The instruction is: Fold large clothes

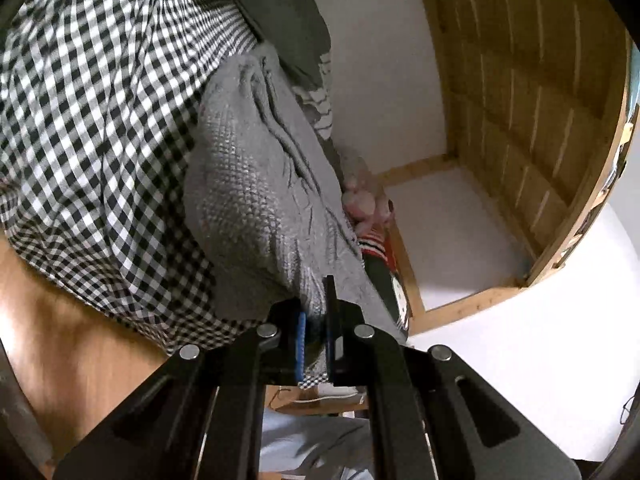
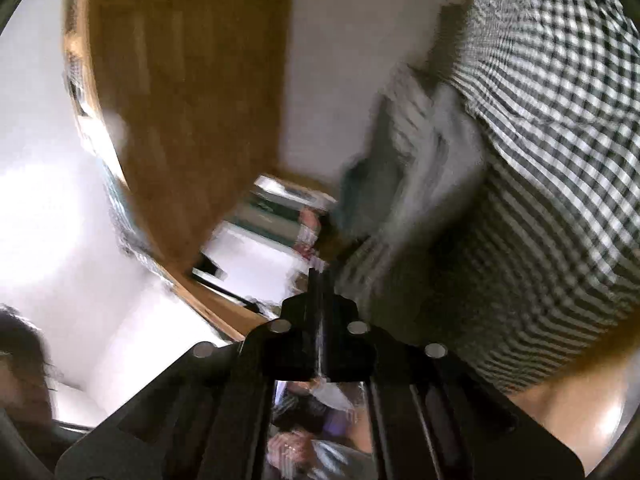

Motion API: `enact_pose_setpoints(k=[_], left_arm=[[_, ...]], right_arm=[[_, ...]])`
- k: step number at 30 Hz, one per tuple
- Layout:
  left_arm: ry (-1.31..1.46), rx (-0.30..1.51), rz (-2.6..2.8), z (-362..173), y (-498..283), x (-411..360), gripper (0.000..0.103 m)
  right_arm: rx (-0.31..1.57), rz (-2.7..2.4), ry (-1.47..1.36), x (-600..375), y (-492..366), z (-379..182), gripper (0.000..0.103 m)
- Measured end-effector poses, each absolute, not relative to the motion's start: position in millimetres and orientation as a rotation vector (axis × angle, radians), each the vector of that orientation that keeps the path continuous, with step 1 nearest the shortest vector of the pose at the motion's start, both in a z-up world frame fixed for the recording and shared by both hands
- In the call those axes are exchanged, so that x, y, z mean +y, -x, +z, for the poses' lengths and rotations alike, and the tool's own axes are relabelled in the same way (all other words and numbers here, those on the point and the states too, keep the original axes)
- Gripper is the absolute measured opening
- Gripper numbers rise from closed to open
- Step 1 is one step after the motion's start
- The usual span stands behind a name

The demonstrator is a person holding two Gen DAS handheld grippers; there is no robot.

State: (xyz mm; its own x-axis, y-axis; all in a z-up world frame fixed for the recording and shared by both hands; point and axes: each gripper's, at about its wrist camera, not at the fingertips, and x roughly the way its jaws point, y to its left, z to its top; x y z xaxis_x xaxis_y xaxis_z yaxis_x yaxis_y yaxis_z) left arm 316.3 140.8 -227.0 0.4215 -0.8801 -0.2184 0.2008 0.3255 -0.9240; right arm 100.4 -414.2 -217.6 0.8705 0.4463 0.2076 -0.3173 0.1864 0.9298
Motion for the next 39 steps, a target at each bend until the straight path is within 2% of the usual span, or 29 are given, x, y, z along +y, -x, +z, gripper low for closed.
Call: enact_pose_setpoints(k=[2, 5, 6, 7, 8, 9, 12, 14, 15, 16, 17, 20, 23, 25, 27, 29, 30, 31, 32, 34, 35, 36, 37, 38, 39], left_arm=[[0.968, 0.866, -0.836, -214, -322, 139, 0.005], [0.950, 0.933, -0.834, -208, -326, 138, 0.005], [0.951, 0.943, -0.832, -204, -331, 130, 0.005], [0.948, 0.942, -0.833, -203, -332, 127, 0.005], [0.961, 0.936, -0.851, -202, -333, 124, 0.005], [0.960, 0.931, -0.864, -198, -334, 122, 0.005], [0.915, 0.912, -0.885, -177, -338, 120, 0.005], [0.904, 0.907, -0.892, -174, -344, 116, 0.005], [0.900, 0.908, -0.893, -173, -348, 113, 0.005], [0.901, 0.912, -0.894, -172, -351, 109, 0.005], [0.899, 0.914, -0.899, -170, -355, 104, 0.005], [0.884, 0.897, -0.943, -159, -362, 91, 0.005], [0.870, 0.862, -0.980, -143, -367, 84, 0.005], [0.877, 0.840, -0.997, -133, -370, 83, 0.005], [0.874, 0.825, -1.001, -129, -371, 83, 0.005], [0.883, 0.809, -1.012, -124, -372, 84, 0.005], [0.876, 0.806, -1.010, -123, -373, 85, 0.005], [0.871, 0.810, -1.007, -124, -373, 86, 0.005], [0.874, 0.816, -0.999, -125, -374, 85, 0.005], [0.860, 0.829, -0.989, -128, -373, 84, 0.005], [0.854, 0.835, -0.981, -130, -372, 84, 0.005], [0.858, 0.839, -0.979, -131, -371, 83, 0.005], [0.863, 0.849, -0.980, -135, -371, 81, 0.005], [0.858, 0.854, -0.974, -138, -370, 79, 0.005], [0.852, 0.861, -0.967, -139, -370, 77, 0.005]], right_arm=[[0.228, 0.396, -1.192, -420, -99, -210, 0.001], [0.636, 0.141, -1.036, -411, -124, -226, 0.003], [0.715, 0.120, -1.047, -407, -132, -234, 0.017], [0.785, 0.096, -1.032, -402, -144, -241, 0.065], [0.804, 0.057, -1.013, -399, -150, -245, 0.089], [0.788, 0.008, -0.998, -398, -153, -249, 0.095], [0.791, 0.100, -1.003, -393, -178, -262, 0.095], [0.848, 0.058, -0.908, -388, -197, -270, 0.094], [0.863, 0.063, -0.902, -388, -202, -275, 0.086], [0.872, 0.111, -0.912, -386, -210, -280, 0.073], [0.870, 0.148, -0.901, -383, -218, -280, 0.071], [0.849, 0.129, -0.784, -376, -238, -274, 0.071], [0.870, 0.120, -0.826, -382, -261, -286, 0.070], [0.762, 0.298, -0.879, -378, -267, -270, 0.045], [0.647, 0.490, -0.937, -373, -266, -253, 0.037], [0.675, 0.535, -0.976, -371, -275, -258, 0.037], [0.738, 0.479, -0.969, -371, -280, -266, 0.048], [0.854, 0.339, -0.940, -371, -289, -284, 0.068], [0.918, 0.258, -0.914, -370, -294, -297, 0.064], [0.900, 0.315, -0.890, -361, -302, -292, 0.074], [0.875, 0.392, -0.912, -355, -304, -289, 0.073], [0.853, 0.462, -0.916, -349, -306, -283, 0.056], [0.844, 0.508, -0.873, -337, -308, -275, 0.025], [0.838, 0.526, -0.833, -328, -309, -271, 0.013], [0.788, 0.581, -0.869, -326, -307, -267, 0.013]])
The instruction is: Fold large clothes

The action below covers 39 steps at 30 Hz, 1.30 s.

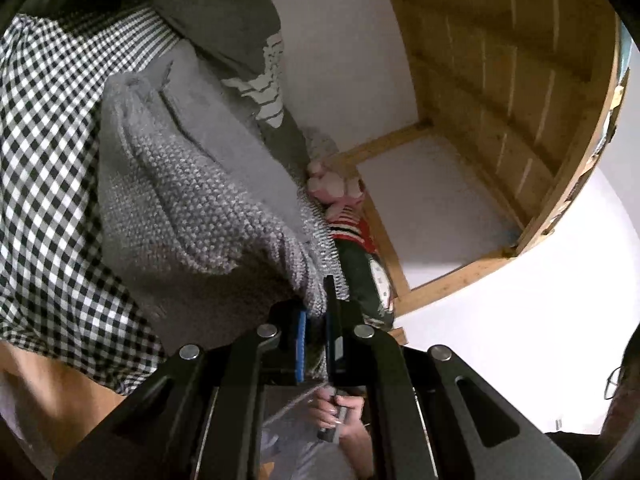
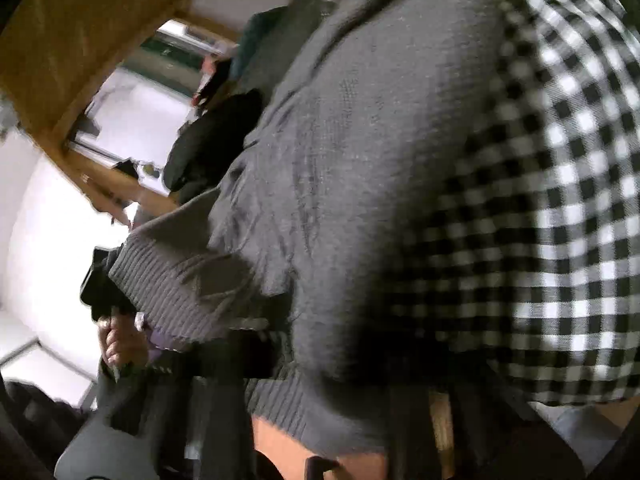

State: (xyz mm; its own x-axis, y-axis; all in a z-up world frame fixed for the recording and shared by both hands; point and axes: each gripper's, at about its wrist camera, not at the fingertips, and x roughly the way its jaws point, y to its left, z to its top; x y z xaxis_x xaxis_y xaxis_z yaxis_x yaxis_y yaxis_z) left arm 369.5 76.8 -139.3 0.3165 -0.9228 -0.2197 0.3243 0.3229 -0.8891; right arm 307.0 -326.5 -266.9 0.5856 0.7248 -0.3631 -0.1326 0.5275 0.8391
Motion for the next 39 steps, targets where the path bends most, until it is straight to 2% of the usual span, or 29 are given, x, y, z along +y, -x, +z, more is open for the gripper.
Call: enact_pose_setpoints(k=[3, 5, 6, 7, 8, 9, 10, 11, 15, 17, 21, 23, 25, 31, 39], left_arm=[[0.851, 0.874, -0.956, -147, -366, 74, 0.005], [0.855, 0.880, -0.947, -152, -366, 75, 0.005], [0.854, 0.889, -0.937, -156, -367, 75, 0.005], [0.855, 0.900, -0.926, -160, -367, 75, 0.005], [0.851, 0.920, -0.905, -165, -368, 74, 0.005], [0.842, 0.934, -0.887, -170, -367, 73, 0.005], [0.832, 0.948, -0.862, -175, -366, 74, 0.005], [0.834, 0.956, -0.850, -178, -365, 75, 0.005], [0.868, 0.909, -0.826, -172, -353, 91, 0.005], [0.904, 0.883, -0.814, -168, -347, 102, 0.006], [0.880, 0.891, -0.774, -164, -334, 108, 0.006], [0.895, 0.908, -0.774, -165, -332, 107, 0.006], [0.892, 0.886, -0.779, -159, -334, 112, 0.006], [0.871, 0.823, -0.780, -136, -366, 102, 0.006], [0.788, 0.667, -0.872, -63, -434, 77, 0.006]], right_arm=[[0.569, 0.747, -1.036, -344, -296, -246, 0.013], [0.617, 0.623, -1.058, -347, -300, -255, 0.019], [0.689, 0.541, -1.046, -345, -303, -265, 0.038], [0.842, 0.411, -1.018, -338, -313, -285, 0.055], [0.902, 0.385, -1.005, -331, -318, -295, 0.052], [0.955, 0.391, -0.952, -318, -325, -300, 0.024], [0.942, 0.413, -0.915, -311, -326, -294, 0.014], [0.879, 0.464, -0.919, -311, -325, -281, 0.012], [0.490, 0.567, -1.159, -340, -293, -243, 0.010], [0.406, 0.523, -1.261, -350, -277, -244, 0.010], [0.438, 0.547, -1.276, -319, -281, -245, 0.010], [0.381, 0.588, -1.296, -312, -282, -235, 0.009], [0.293, 0.609, -1.366, -330, -283, -231, 0.006], [0.332, 0.600, -1.313, -356, -344, -210, 0.006], [0.270, 0.617, -1.237, -412, -403, -159, 0.006]])
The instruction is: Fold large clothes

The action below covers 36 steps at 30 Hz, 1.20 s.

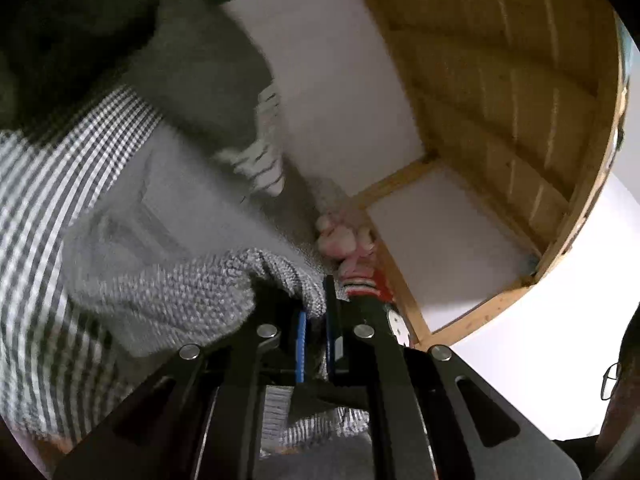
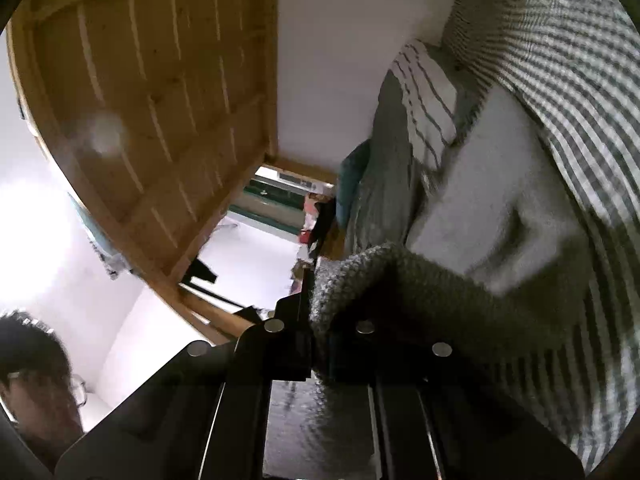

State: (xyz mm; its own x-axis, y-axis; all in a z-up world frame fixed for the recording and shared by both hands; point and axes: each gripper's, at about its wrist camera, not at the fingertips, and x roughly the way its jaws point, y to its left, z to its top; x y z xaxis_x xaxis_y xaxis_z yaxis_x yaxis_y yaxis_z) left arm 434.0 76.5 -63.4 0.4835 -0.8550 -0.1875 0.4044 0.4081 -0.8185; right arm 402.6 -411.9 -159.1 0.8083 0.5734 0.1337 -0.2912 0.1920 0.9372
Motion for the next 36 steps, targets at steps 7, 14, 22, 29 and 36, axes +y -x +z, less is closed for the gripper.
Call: enact_pose_setpoints(k=[7, 14, 22, 29, 36], left_arm=[[0.618, 0.611, -0.854, -4, -571, 43, 0.006], [0.467, 0.767, -0.657, -39, -726, 4, 0.006], [0.368, 0.975, -0.538, -154, -810, -21, 0.026], [0.580, 0.928, -0.641, -190, -820, 8, 0.041], [0.366, 0.912, -0.587, -162, -805, -16, 0.031]], right_arm=[[0.271, 0.494, -1.241, -457, -515, -121, 0.006], [0.529, 0.197, -1.323, -493, -667, -161, 0.009], [0.666, 0.246, -1.369, -502, -727, -185, 0.094], [0.993, 0.392, -1.048, -460, -735, -142, 0.099], [0.886, 0.346, -1.092, -443, -752, -147, 0.016]])
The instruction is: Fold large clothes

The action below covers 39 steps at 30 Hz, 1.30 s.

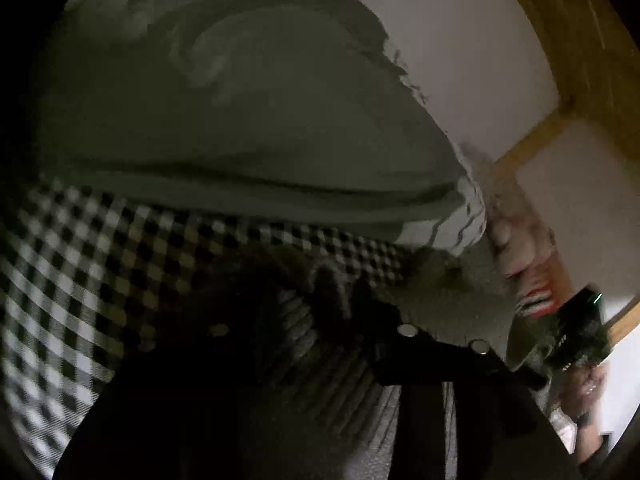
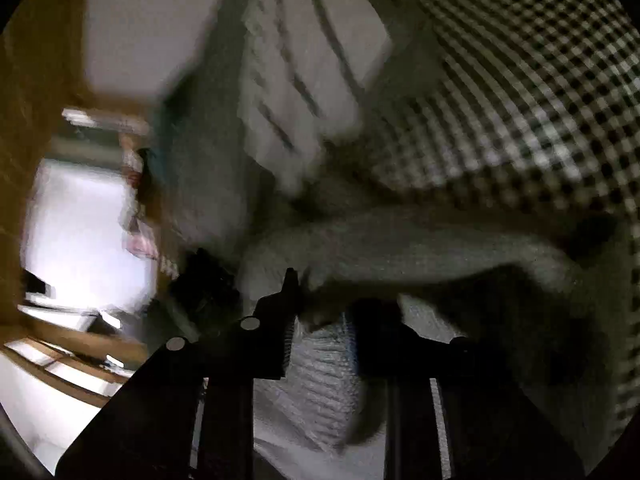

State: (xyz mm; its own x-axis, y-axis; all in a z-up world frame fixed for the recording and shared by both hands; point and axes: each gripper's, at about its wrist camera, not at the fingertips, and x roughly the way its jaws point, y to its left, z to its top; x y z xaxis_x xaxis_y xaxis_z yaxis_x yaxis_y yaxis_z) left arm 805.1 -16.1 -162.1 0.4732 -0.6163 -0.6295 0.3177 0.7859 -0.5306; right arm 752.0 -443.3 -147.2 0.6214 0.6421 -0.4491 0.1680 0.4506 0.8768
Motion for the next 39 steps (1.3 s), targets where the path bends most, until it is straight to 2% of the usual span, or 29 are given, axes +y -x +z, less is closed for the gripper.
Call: enact_pose_setpoints(k=[1, 2, 3, 6, 9, 11, 12, 13, 14, 15, 16, 19, 23, 25, 26, 27, 28, 29, 30, 31, 32, 33, 39], left_arm=[[0.357, 0.894, -0.610, -154, -802, -17, 0.028], [0.365, 0.881, -0.634, -148, -800, -15, 0.020], [0.380, 0.875, -0.655, -140, -802, -14, 0.017], [0.414, 0.861, -0.642, -123, -818, -9, 0.014], [0.441, 0.849, -0.562, -111, -843, -3, 0.013], [0.461, 0.884, -0.564, -104, -855, 2, 0.014], [0.456, 0.893, -0.602, -100, -855, 2, 0.016], [0.429, 0.896, -0.642, -97, -852, 1, 0.036], [0.363, 0.898, -0.712, -91, -844, -4, 0.073], [0.271, 0.893, -0.764, -87, -831, -11, 0.089], [0.198, 0.886, -0.772, -86, -822, -16, 0.096], [-0.137, 0.910, -0.708, -102, -790, -49, 0.096], [-0.324, 1.038, -0.642, -142, -787, -80, 0.096], [-0.344, 1.060, -0.619, -156, -788, -88, 0.096], [-0.328, 1.053, -0.615, -157, -788, -87, 0.092], [-0.312, 1.053, -0.616, -155, -789, -86, 0.084], [-0.274, 1.049, -0.627, -150, -790, -82, 0.059], [-0.243, 1.050, -0.639, -146, -790, -77, 0.030], [-0.199, 1.055, -0.654, -140, -791, -71, 0.021], [-0.168, 1.057, -0.660, -138, -791, -67, 0.018], [-0.151, 1.052, -0.665, -134, -792, -63, 0.013], [-0.135, 1.042, -0.668, -131, -793, -59, 0.012], [0.197, 0.850, -0.680, -87, -796, -15, 0.012]], right_arm=[[0.798, 0.389, -1.125, -446, -748, -138, 0.016], [0.657, 0.443, -1.165, -453, -739, -125, 0.010], [0.542, 0.442, -1.196, -464, -729, -112, 0.008], [0.396, 0.324, -1.278, -497, -726, -99, 0.006], [0.499, 0.108, -1.308, -533, -746, -111, 0.008], [0.647, 0.113, -1.242, -536, -762, -117, 0.010], [0.763, 0.157, -1.108, -526, -769, -111, 0.031], [0.830, 0.192, -0.989, -515, -771, -105, 0.088], [0.875, 0.217, -0.869, -502, -770, -100, 0.099], [0.918, 0.224, -0.672, -483, -765, -92, 0.098], [0.955, 0.219, -0.559, -469, -761, -91, 0.098], [1.031, 0.316, -0.529, -442, -760, -101, 0.098], [1.056, 0.320, -0.472, -410, -770, -111, 0.098], [1.115, 0.256, -0.442, -389, -792, -136, 0.096], [1.153, 0.218, -0.426, -384, -794, -144, 0.089], [1.185, 0.190, -0.412, -380, -797, -152, 0.065], [1.219, 0.152, -0.361, -375, -799, -160, 0.048], [1.216, 0.132, -0.324, -373, -796, -162, 0.043], [1.199, 0.144, -0.329, -373, -794, -160, 0.028], [1.172, 0.165, -0.343, -378, -789, -155, 0.018], [1.140, 0.173, -0.361, -384, -785, -150, 0.017], [1.060, 0.200, -0.414, -394, -777, -139, 0.014], [0.668, 0.250, -0.668, -456, -736, -88, 0.014]])
